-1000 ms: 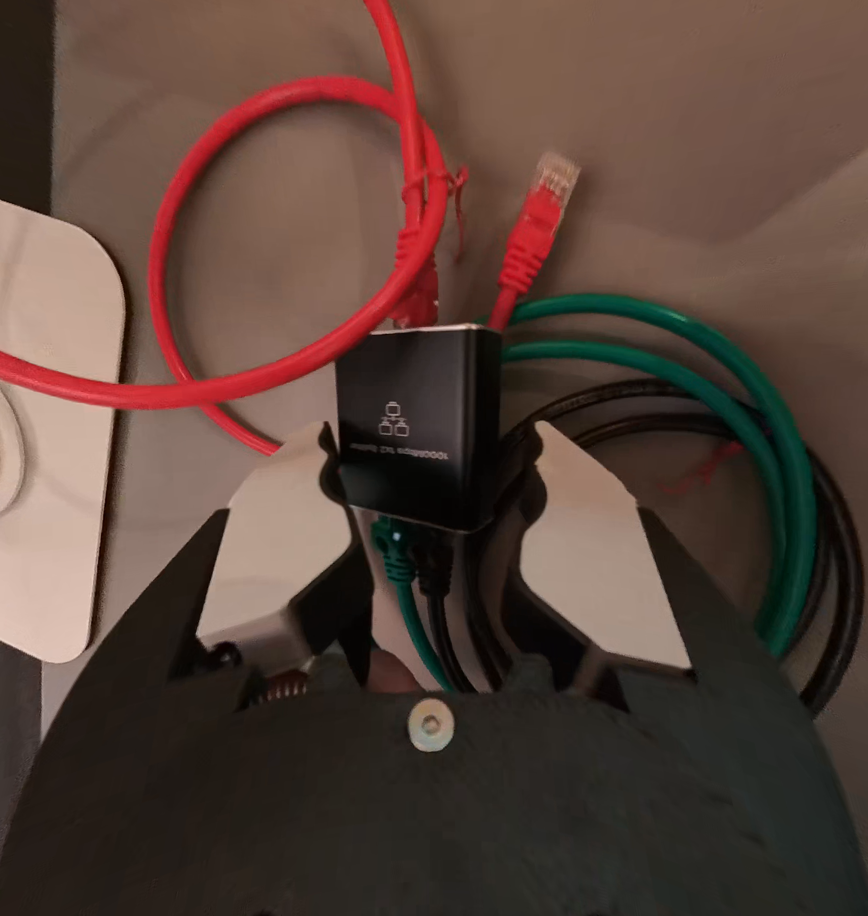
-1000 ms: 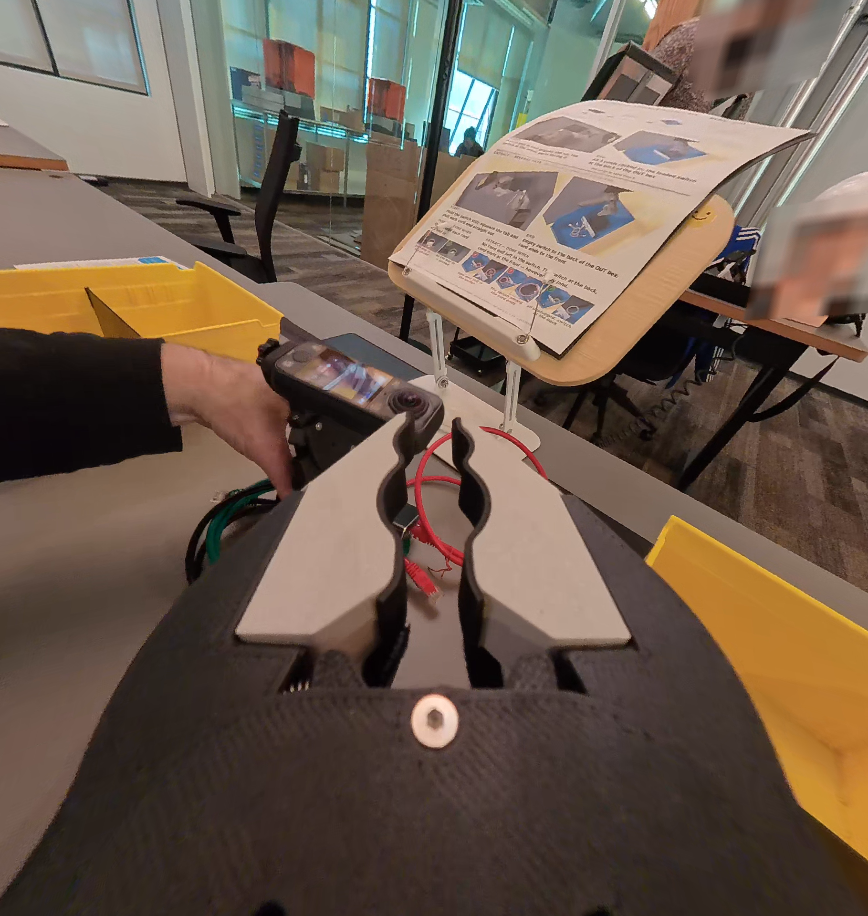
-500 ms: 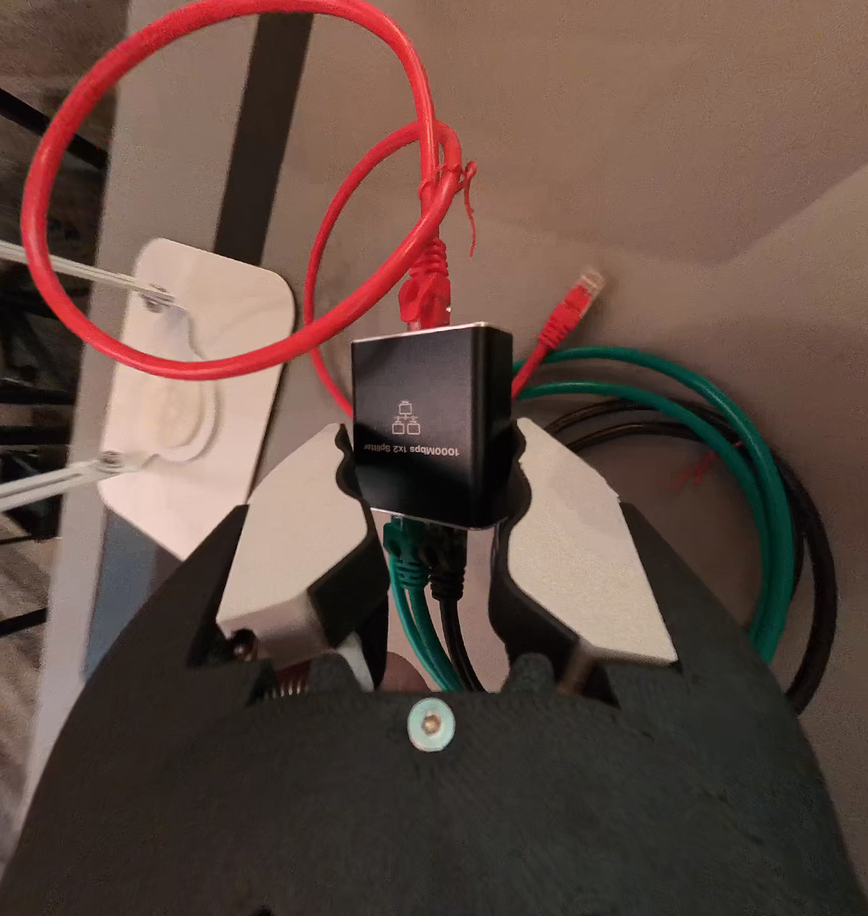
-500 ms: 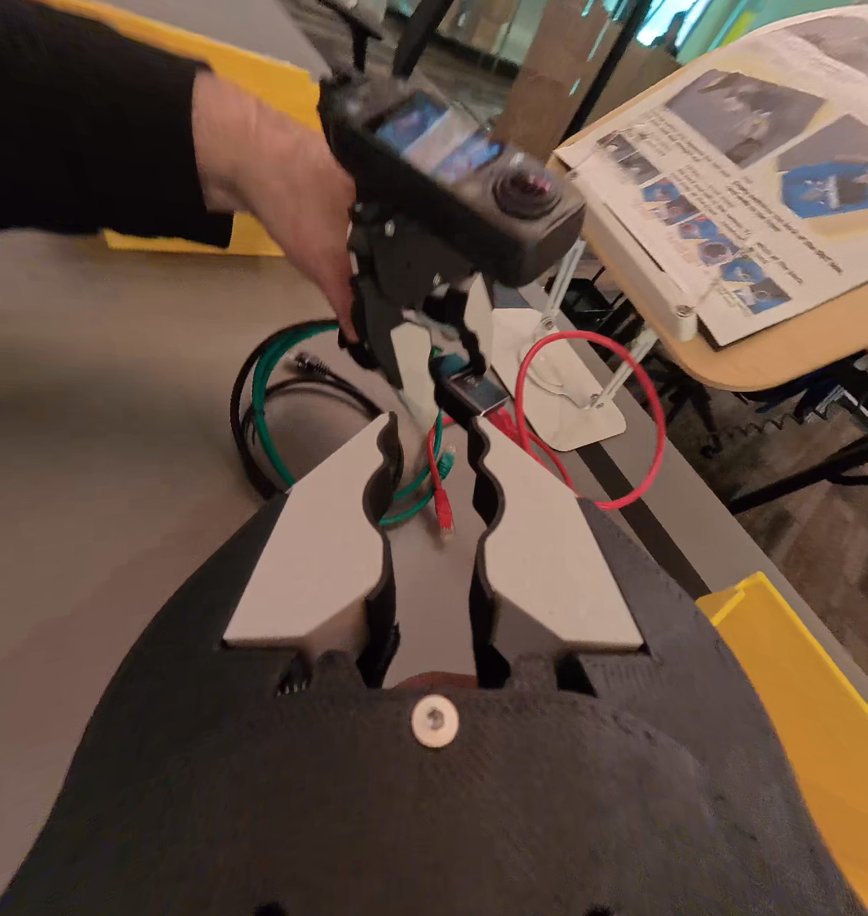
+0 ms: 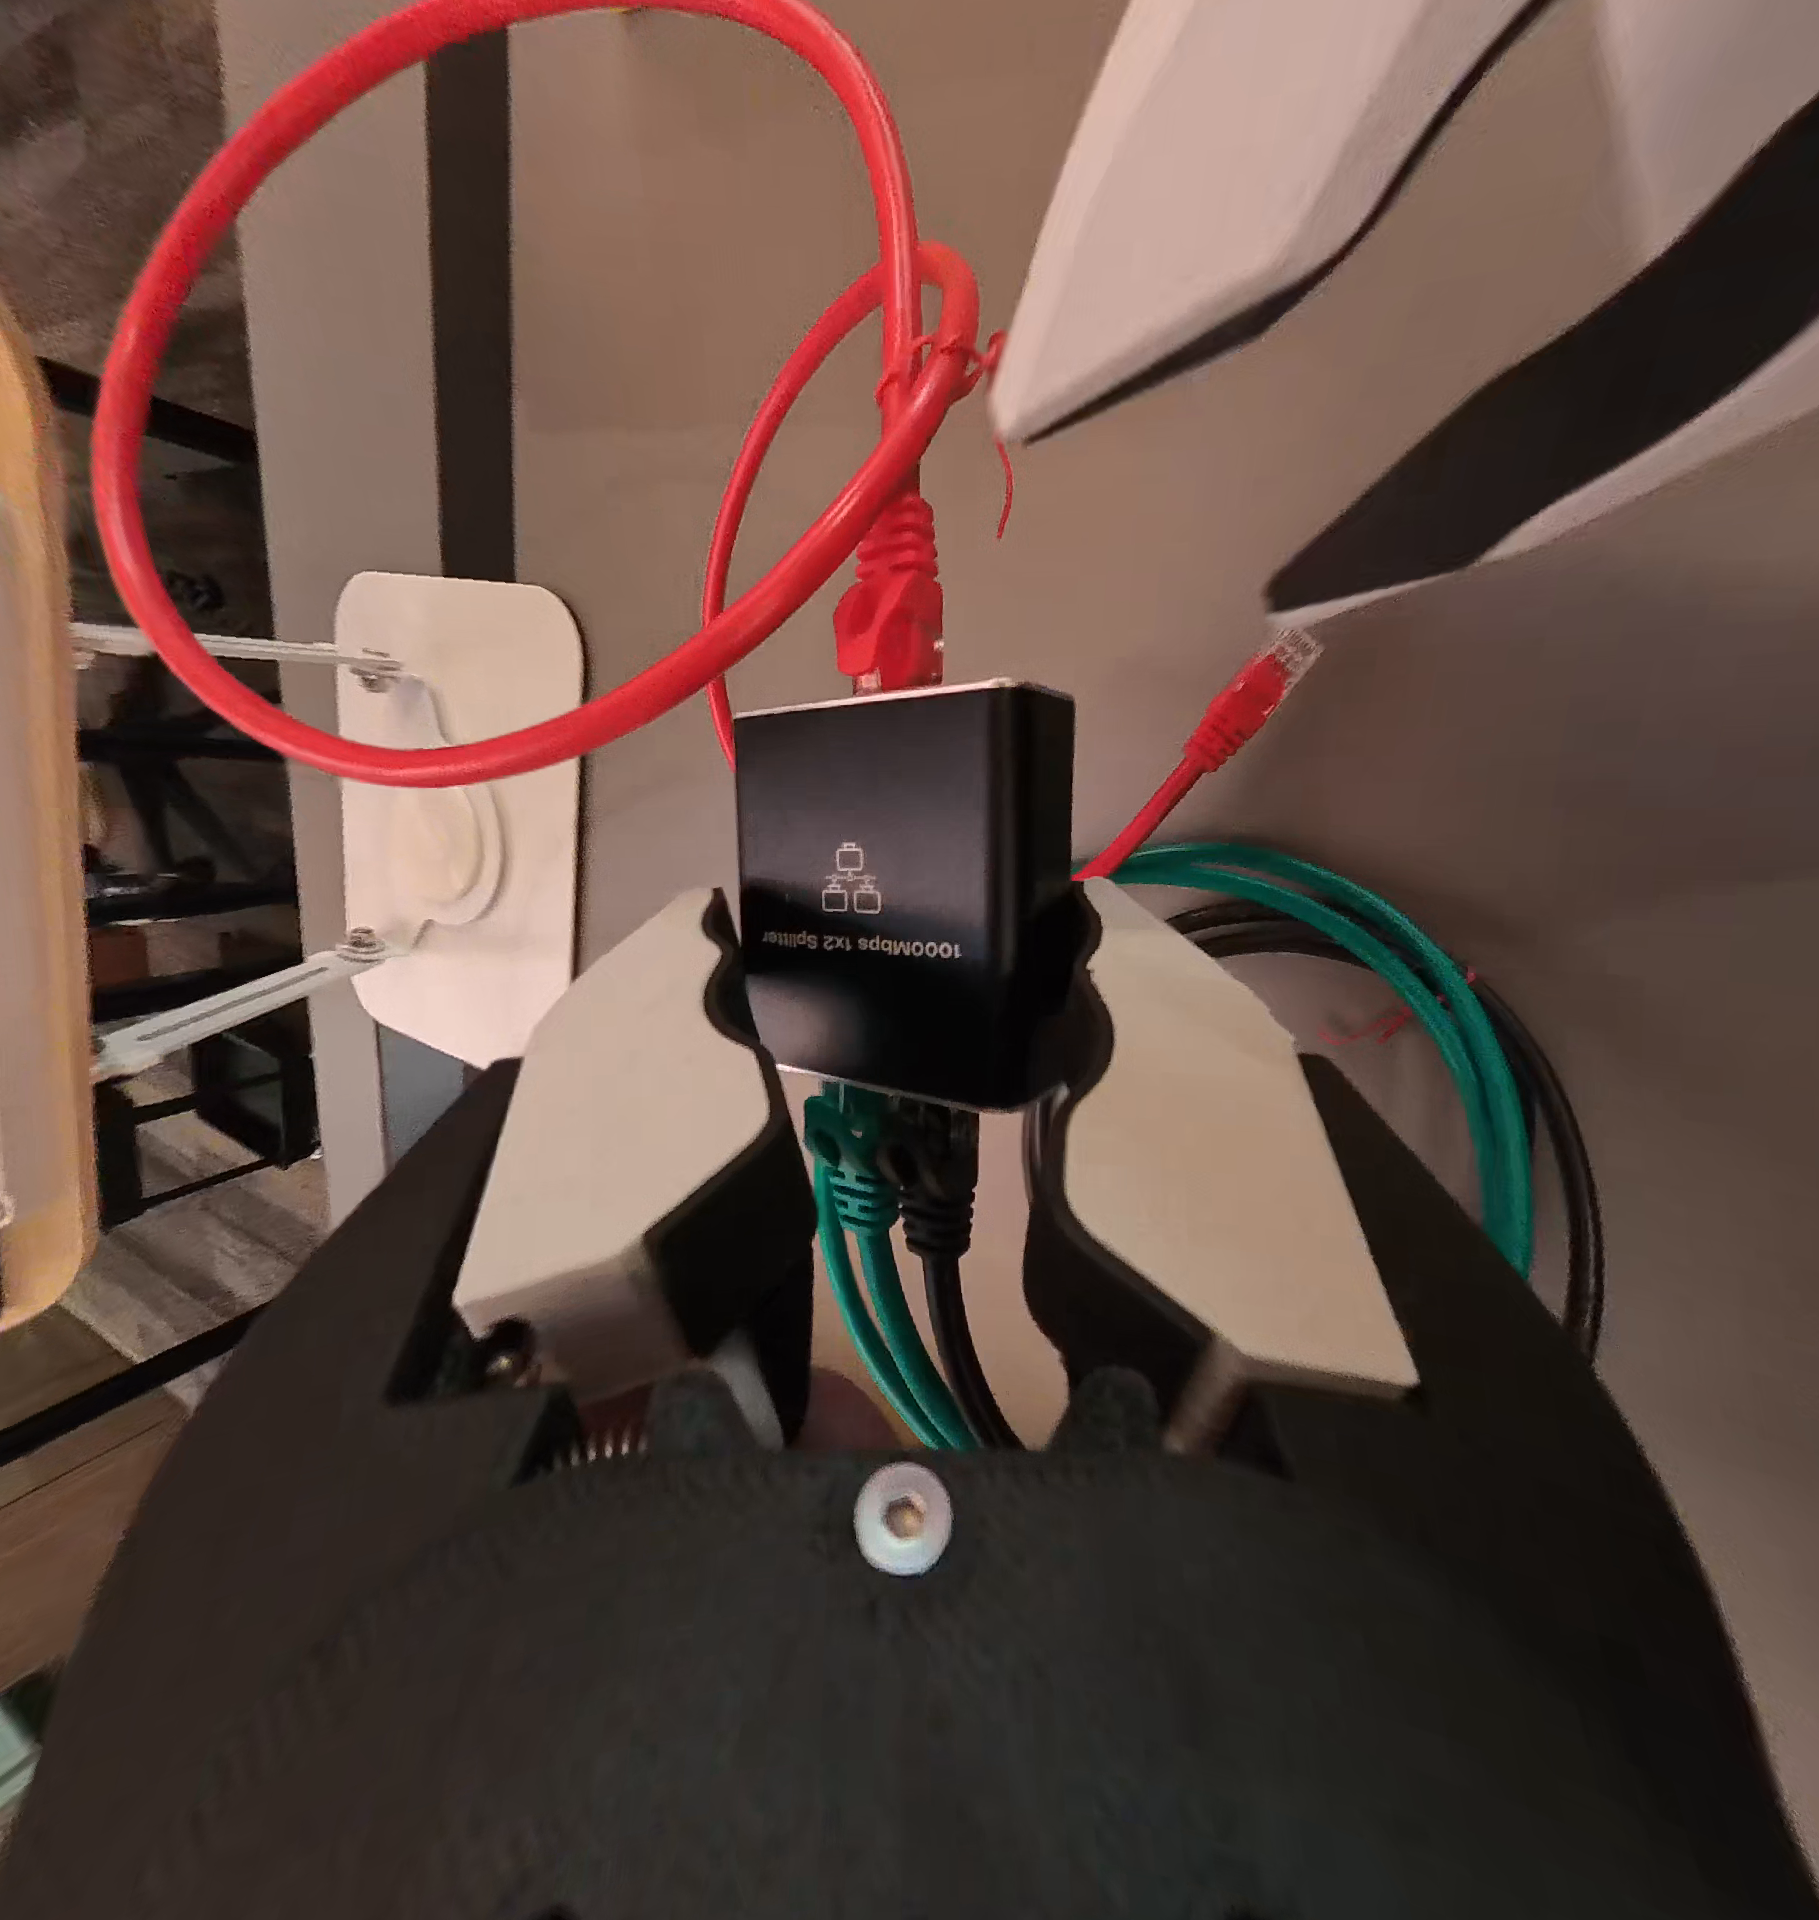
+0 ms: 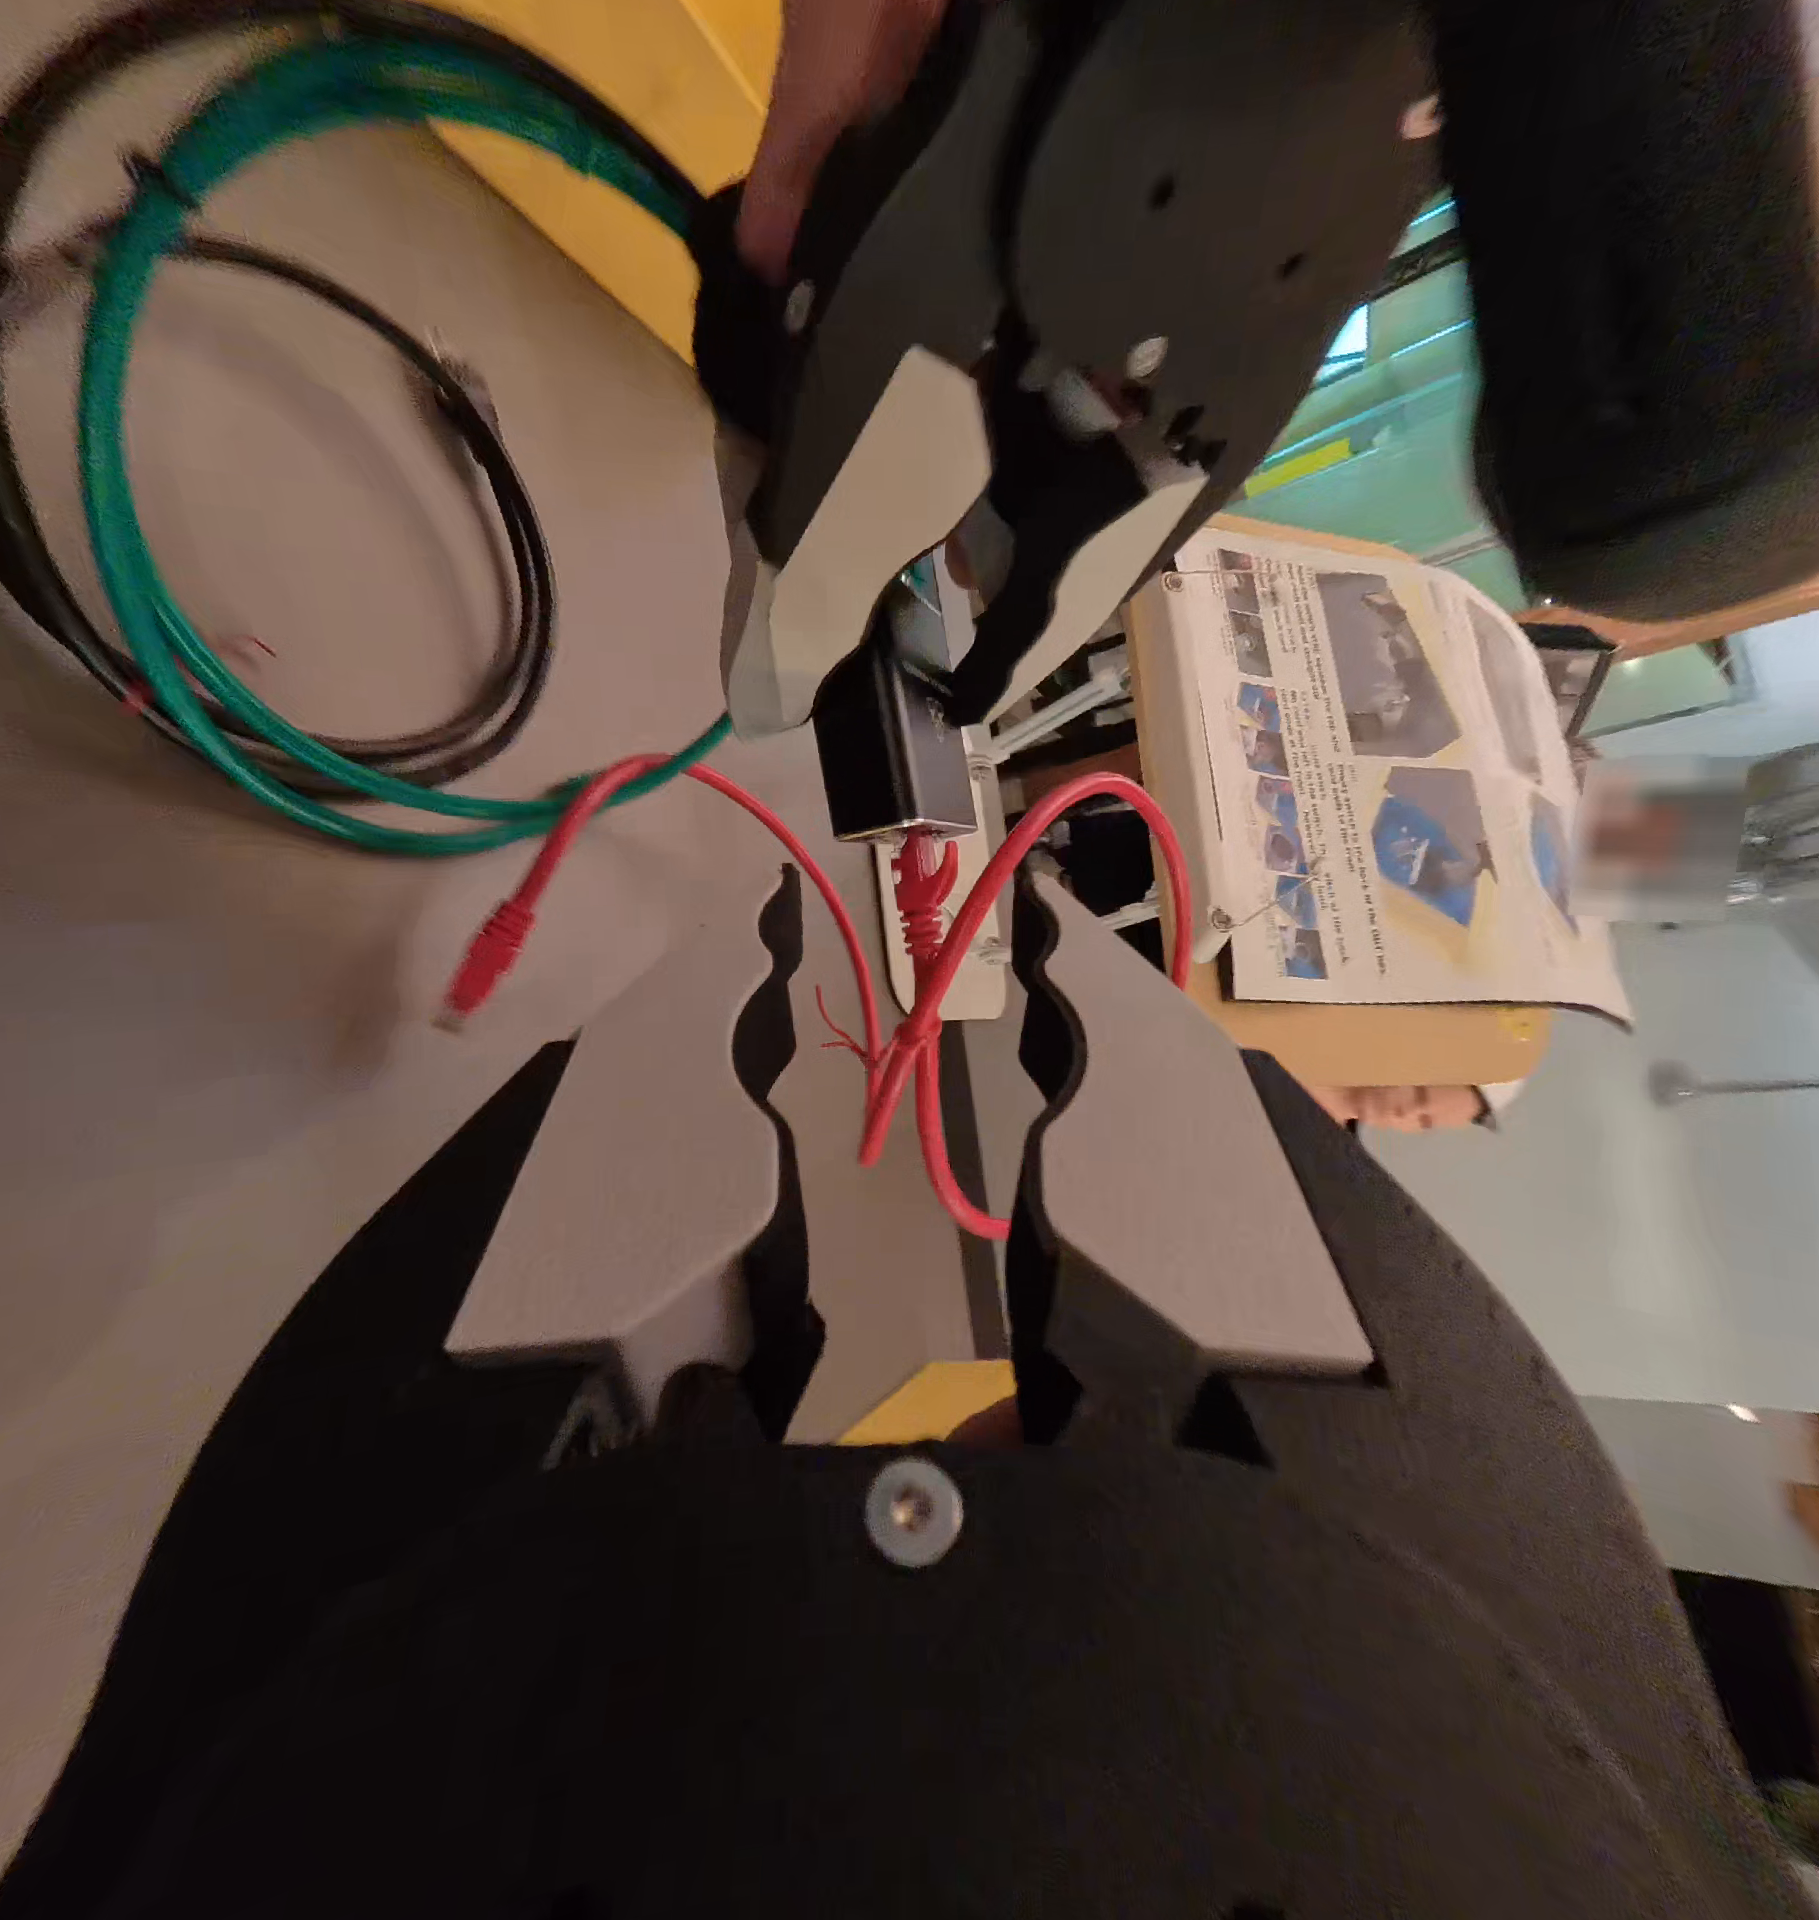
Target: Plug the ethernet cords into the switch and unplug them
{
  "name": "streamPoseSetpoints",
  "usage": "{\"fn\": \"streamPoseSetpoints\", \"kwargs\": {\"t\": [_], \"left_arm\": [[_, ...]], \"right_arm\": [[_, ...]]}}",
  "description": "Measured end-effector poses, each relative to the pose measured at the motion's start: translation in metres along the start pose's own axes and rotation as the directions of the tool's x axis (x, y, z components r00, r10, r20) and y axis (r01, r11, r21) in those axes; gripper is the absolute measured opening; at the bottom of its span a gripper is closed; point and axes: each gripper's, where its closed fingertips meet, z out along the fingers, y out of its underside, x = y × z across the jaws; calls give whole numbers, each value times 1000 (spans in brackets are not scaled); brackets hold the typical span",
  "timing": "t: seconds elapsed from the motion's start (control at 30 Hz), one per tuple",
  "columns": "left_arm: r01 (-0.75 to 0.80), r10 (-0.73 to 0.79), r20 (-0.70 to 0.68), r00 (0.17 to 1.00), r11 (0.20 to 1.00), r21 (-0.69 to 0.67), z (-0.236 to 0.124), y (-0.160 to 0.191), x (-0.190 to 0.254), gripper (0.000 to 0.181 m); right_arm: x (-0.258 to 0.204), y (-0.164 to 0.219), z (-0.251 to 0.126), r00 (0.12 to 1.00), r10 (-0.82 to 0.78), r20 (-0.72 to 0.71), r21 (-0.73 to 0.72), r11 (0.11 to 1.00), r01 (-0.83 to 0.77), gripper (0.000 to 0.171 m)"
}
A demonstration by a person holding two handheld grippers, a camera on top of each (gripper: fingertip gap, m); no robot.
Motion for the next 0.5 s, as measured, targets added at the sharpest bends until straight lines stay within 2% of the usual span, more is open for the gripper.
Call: {"fn": "streamPoseSetpoints", "kwargs": {"t": [0.2,0.37,0.4,0.43,0.5], "left_arm": [[10,-9,-96,995,1000,7,-17,0,15,54],[14,-8,-185,983,999,29,-24,-6,32,54],[15,-8,-204,979,999,35,-26,-7,35,53],[15,-8,-220,975,999,31,-26,-7,38,53],[22,-14,-227,974,999,31,-24,-6,39,54]], "right_arm": [[-9,-5,12,992,-111,-54,-16,994,110,31],[-13,-7,20,986,-151,-73,-28,988,149,33],[-14,-7,21,984,-162,-80,-34,987,159,30],[-13,-8,21,980,-170,-105,-31,985,168,20],[-14,-6,21,982,-166,-95,-40,986,163,19]]}}
